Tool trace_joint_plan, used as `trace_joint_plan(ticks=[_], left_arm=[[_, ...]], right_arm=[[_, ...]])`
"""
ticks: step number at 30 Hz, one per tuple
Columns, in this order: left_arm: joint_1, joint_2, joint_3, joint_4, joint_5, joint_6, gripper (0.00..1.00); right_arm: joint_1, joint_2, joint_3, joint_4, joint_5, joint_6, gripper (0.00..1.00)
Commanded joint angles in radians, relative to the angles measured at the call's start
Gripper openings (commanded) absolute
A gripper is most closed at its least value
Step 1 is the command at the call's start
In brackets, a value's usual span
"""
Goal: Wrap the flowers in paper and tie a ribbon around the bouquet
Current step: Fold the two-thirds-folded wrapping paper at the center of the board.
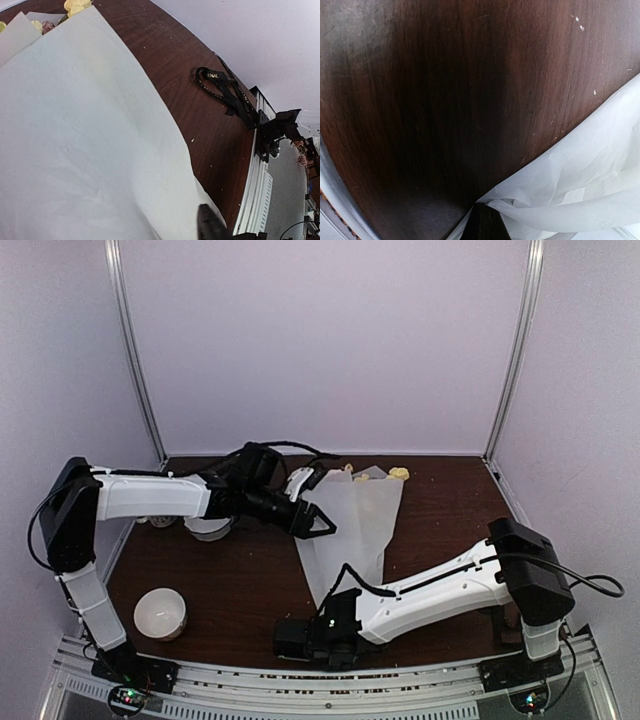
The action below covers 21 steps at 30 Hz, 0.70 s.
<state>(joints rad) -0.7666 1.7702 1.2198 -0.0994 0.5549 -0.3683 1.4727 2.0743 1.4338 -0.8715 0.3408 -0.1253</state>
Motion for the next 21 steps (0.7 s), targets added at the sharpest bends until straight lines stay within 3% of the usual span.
trace_joint_plan(ticks=[1, 4, 10, 15, 21], left_arm=[[0.029, 0.047, 0.029, 0.077, 0.044, -0.028, 0.01], [0.06, 0.082, 0.026, 0.019, -0.098, -0.02, 0.0], [0.114, 0.223, 0.044, -0.055, -0.148, -0.024, 0.0], [0.115, 0.297, 0.066, -0.069, -0.182, -0.023, 0.0], [0.115, 0.35, 0.095, -0.067, -0.164, -0.013, 0.0]], right_arm=[[-0.024, 0.024, -0.011, -0.013, -0.019, -0.002, 0.0], [-0.025, 0.014, -0.009, -0.012, -0.014, -0.001, 0.0], [-0.025, -0.018, -0.027, -0.001, 0.002, 0.015, 0.0], [-0.025, -0.065, -0.064, 0.01, -0.023, 0.04, 0.08], [-0.024, -0.157, -0.098, 0.015, -0.076, 0.116, 0.29]])
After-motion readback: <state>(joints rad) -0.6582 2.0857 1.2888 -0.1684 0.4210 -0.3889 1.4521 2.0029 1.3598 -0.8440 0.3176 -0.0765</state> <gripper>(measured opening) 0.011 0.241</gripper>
